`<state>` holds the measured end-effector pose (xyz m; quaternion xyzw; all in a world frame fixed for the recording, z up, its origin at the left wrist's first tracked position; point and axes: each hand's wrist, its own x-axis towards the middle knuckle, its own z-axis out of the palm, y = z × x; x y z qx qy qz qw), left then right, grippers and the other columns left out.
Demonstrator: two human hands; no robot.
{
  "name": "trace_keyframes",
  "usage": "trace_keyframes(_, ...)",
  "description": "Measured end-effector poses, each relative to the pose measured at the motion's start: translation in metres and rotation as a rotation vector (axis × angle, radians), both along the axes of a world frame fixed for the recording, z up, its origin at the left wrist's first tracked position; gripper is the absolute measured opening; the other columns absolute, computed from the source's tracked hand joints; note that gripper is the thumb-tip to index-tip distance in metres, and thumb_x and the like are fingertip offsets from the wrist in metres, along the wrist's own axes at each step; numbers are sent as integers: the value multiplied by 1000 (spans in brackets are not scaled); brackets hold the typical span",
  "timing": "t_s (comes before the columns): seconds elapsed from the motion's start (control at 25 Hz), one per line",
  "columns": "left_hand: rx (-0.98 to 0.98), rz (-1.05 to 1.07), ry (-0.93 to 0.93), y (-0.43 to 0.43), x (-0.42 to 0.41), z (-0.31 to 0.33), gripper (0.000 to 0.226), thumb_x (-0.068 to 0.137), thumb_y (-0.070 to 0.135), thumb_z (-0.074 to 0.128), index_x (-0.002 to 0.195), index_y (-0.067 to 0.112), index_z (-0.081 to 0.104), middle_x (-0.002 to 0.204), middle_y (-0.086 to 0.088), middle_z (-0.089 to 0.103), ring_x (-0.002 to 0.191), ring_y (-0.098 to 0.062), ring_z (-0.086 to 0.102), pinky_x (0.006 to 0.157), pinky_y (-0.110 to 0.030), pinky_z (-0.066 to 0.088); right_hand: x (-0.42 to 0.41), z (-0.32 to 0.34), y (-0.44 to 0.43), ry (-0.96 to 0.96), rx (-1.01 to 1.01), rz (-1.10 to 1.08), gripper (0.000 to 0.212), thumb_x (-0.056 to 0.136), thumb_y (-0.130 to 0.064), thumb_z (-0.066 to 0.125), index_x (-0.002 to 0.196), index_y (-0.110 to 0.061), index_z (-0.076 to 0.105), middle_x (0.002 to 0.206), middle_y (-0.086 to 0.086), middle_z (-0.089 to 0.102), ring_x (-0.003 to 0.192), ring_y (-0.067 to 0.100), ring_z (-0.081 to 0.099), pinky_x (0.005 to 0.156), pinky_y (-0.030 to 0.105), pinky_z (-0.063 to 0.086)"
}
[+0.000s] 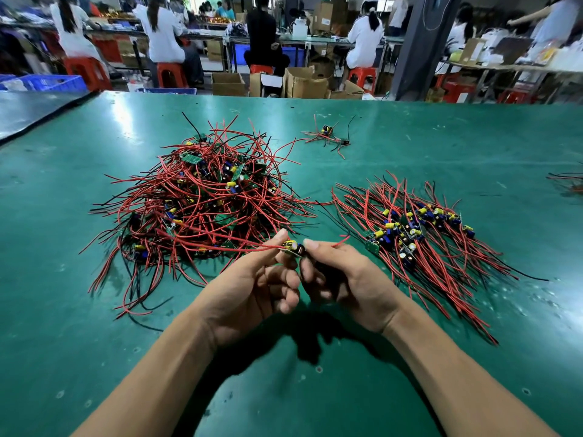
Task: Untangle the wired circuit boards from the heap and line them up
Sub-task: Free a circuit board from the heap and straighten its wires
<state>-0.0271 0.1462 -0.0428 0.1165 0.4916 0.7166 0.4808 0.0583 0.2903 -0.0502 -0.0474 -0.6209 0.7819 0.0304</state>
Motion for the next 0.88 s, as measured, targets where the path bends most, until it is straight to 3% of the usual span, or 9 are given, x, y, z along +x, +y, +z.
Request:
trace_keyframes(0.12,8,-51,-26,-2,-1,0,32,71,43,70,60,14,72,59,-4,66,46,-15,62,43,-23,49,-2,-3,1,-2,21,-49,37,87,-44,61,68,-13,61,64,14,40,54,24,37,51,30,33)
trace_keyframes(0.2,25,-52,-26,-2,0,-2,26,68,36,72,64,11,76,63,-6,69,49,-16,63,47,-25,52,-4,-8,1,20,51,-106,33,87,-42,64,79,-10,61,78,18,40,64,29,33,58,40,26)
trace_keyframes(0.32,49,-38,-16,-2,2,-4,16,69,27,70,66,13,77,61,-6,67,49,-16,62,50,-26,53,-4,-9,4,25,87,-169,20,85,-36,67,70,-23,62,68,12,39,56,18,38,53,31,23)
trace_keyframes(0.4,49,-31,-13,0,2,-5,14,68,26,70,70,16,79,60,-4,65,50,-14,62,52,-25,54,-3,-9,6,30,67,-152,13,85,-33,67,77,-22,70,71,8,44,57,13,40,53,27,26)
trace_keyframes(0.56,24,-40,67,3,5,-10,15,73,25,67,69,13,75,62,-7,65,53,-17,62,55,-26,55,-4,-11,10,25,12,-142,16,85,-27,69,95,-19,78,91,18,46,72,26,35,66,43,27)
trace_keyframes(0.76,32,-64,103,4,5,-14,15,71,21,76,82,13,71,65,-7,64,55,-17,62,57,-27,55,-2,-11,14,-9,-41,-129,14,80,-22,71,91,-15,77,94,22,46,83,31,31,66,41,25)
trace_keyframes(0.88,42,-70,105,5,3,-16,10,70,21,71,79,19,75,64,-1,60,55,-14,60,56,-25,54,-3,-9,14,-16,-56,-129,14,78,-20,72,90,-15,77,85,19,60,78,26,44,74,42,31)
